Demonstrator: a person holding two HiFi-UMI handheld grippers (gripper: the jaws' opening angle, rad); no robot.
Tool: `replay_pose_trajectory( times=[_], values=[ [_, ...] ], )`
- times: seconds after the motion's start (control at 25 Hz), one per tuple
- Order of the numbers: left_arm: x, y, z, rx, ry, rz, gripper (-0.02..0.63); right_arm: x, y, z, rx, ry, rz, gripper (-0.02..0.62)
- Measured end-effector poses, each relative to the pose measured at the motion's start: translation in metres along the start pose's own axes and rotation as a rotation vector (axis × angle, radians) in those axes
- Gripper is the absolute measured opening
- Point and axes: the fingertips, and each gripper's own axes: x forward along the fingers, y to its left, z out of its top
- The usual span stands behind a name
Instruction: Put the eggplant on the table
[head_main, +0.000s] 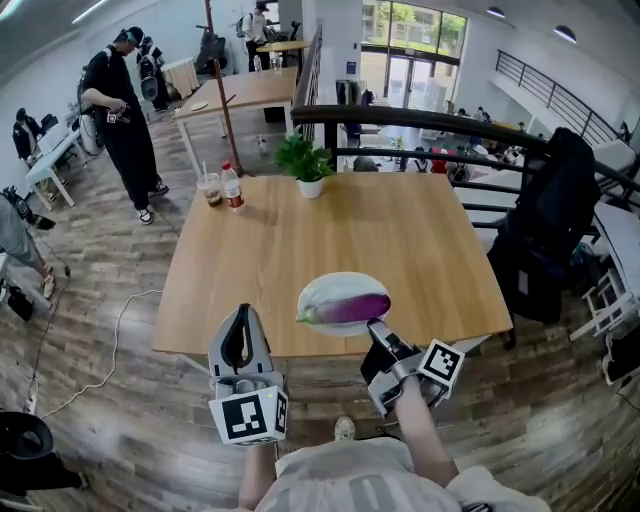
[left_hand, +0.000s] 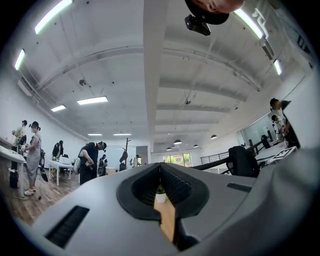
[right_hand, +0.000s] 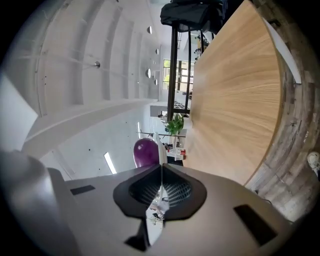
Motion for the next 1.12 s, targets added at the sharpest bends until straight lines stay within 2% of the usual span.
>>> replay_pose_trajectory(
  times=[0.2, 0.44, 0.6, 0.88, 1.12],
  values=[
    [0.050, 0.004, -0.015, 0.006, 0.022, 0.045, 0.009, 0.050, -0.006, 0.032, 0.003, 0.042, 0.001, 0.025],
    [0.087, 0.005, -0.033, 0.013, 0.051, 0.045, 0.009, 0.089, -0.010, 0.055, -0.005, 0.046, 0.011, 0.025],
    [0.102, 0.002, -0.038, 0.006, 0.064, 0.028, 0.009, 0.099, -0.013, 0.065, 0.012, 0.022, 0.031, 0.025],
    [0.131, -0.004, -0.041, -0.020, 0.053, -0.029, 0.009, 0.104, -0.027, 0.073, -0.001, -0.018, -0.025, 0.025],
    [0.148, -0.010, -0.041, -0.020, 0.033, -0.061, 0.009, 0.110, -0.043, 0.077, 0.046, -0.038, -0.059, 0.025]
  ],
)
